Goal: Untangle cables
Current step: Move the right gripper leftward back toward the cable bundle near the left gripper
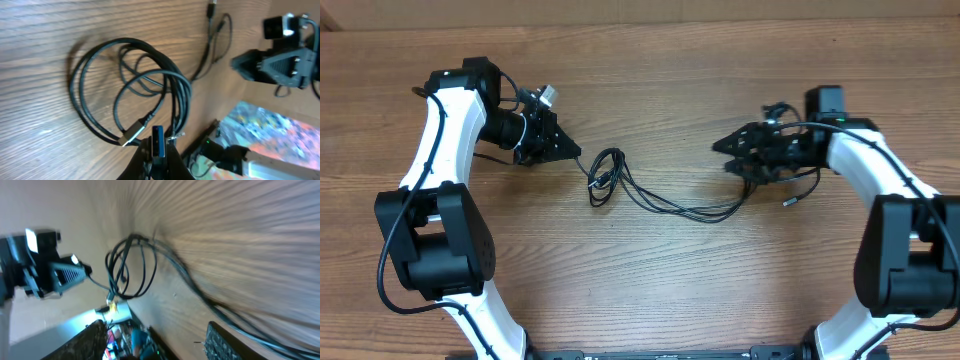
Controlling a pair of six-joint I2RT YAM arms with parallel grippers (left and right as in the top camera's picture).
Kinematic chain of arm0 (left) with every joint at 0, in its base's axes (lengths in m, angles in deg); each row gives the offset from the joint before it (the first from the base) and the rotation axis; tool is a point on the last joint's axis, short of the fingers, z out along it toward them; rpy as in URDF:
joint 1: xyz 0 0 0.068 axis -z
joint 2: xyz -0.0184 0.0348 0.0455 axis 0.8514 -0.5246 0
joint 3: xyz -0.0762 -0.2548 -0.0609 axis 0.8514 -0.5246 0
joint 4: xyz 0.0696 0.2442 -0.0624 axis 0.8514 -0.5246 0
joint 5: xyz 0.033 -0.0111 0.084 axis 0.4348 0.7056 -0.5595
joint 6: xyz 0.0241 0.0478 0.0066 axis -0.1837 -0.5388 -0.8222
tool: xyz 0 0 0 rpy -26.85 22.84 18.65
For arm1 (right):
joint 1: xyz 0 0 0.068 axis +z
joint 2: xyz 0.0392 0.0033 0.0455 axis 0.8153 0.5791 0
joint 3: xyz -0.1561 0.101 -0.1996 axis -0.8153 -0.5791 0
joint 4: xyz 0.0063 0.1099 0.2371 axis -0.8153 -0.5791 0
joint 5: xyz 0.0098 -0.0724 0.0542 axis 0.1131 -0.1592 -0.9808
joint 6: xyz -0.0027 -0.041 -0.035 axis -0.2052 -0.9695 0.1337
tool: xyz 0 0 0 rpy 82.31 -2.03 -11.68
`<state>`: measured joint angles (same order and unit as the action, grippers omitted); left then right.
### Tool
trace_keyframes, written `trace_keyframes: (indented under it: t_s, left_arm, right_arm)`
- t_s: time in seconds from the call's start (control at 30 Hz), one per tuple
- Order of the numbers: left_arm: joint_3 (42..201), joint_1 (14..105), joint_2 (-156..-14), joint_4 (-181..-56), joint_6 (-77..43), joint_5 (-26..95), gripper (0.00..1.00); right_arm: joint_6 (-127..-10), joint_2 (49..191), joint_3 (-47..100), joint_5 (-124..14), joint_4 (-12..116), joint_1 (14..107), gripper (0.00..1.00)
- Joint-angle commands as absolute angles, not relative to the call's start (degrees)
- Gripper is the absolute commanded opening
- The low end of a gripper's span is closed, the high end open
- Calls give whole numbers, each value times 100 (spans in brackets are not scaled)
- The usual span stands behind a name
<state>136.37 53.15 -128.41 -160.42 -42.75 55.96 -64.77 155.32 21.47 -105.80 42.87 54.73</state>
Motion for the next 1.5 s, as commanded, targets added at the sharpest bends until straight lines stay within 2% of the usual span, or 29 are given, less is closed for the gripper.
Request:
trace_keyframes:
  t_s: [0.0,0.3,0.6,0.97,1.33,1.47]
  left_arm:
    - [13715,5328,-12616,-16121,-4732,6099,4]
    - [13715,5433,-12616,-16154,-4850,6090,5]
    - [13715,5699,-12616,-16252,-4885,5972,4]
    - [13715,5802,-12616,-16328,-4885,5826,4]
    - [13715,5809,-12616,-16374,-4885,5802,4]
    - [13715,5855,-12616,-16381,-4885,5782,4]
  right_arm:
    - [-6245,15499,2158,-10723,4525,5908,62]
    - [-4772,15499,2158,-9999,5651,6892,59]
    - [-3718,15499,2158,-8795,6427,7644,52]
    - [-3712,15499,2158,-8731,6643,7900,44]
    - [-3777,15502,2156,-8613,6512,8046,43]
    - [-3773,15502,2156,-8583,6512,8081,39]
